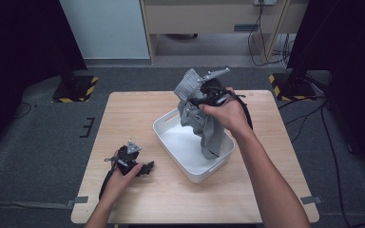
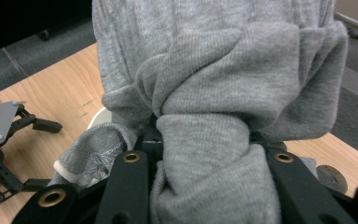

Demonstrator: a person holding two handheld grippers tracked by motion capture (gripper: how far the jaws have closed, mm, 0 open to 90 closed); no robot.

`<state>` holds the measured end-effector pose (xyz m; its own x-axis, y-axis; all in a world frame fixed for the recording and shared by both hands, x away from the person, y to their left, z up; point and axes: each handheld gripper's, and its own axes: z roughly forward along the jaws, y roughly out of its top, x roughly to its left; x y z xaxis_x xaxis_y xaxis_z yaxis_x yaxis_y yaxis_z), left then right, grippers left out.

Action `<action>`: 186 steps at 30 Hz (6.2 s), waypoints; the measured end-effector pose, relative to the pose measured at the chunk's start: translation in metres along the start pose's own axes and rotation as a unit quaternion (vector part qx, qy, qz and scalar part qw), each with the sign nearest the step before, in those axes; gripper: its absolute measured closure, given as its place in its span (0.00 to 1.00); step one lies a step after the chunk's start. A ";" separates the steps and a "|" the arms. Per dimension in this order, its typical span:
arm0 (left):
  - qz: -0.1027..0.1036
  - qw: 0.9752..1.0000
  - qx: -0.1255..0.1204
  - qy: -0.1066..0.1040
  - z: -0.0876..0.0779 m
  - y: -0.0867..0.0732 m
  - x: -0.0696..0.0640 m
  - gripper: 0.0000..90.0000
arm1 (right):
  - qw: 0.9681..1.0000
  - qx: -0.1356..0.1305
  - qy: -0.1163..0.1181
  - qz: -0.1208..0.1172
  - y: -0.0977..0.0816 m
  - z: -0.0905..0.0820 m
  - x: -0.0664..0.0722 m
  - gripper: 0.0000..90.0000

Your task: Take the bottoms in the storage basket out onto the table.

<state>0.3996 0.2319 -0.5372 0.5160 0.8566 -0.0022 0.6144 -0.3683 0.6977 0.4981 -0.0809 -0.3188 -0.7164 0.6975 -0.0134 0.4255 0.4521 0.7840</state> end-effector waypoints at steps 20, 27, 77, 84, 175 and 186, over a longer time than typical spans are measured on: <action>0.000 1.000 0.000 0.000 0.000 0.000 0.000 0.00 | 1.000 -0.027 0.004 0.006 0.019 -0.020 -0.003 0.72; 0.001 1.000 0.001 0.000 0.000 0.000 0.000 0.00 | 0.999 -0.035 0.002 0.008 0.026 -0.031 -0.004 0.72; 0.001 1.000 0.000 0.000 0.000 0.000 0.000 0.00 | 0.995 -0.058 -0.083 0.024 0.030 -0.115 -0.058 0.72; 0.001 1.000 0.000 0.000 0.000 0.000 0.000 0.00 | 0.994 -0.056 -0.088 0.031 0.014 -0.114 -0.067 0.71; 0.001 1.000 0.000 0.000 0.000 0.000 0.000 0.00 | 0.984 0.005 -0.130 0.124 -0.148 -0.040 -0.123 0.65; 0.001 1.000 0.000 0.001 0.000 0.000 0.000 0.00 | 0.982 0.018 -0.134 0.134 -0.169 -0.026 -0.124 0.64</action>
<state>0.3995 0.2320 -0.5373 0.5167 0.8562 0.0000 0.6137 -0.3704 0.6972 0.5011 -0.2585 -0.4335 -0.4069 0.9132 0.0236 0.6013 0.2483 0.7595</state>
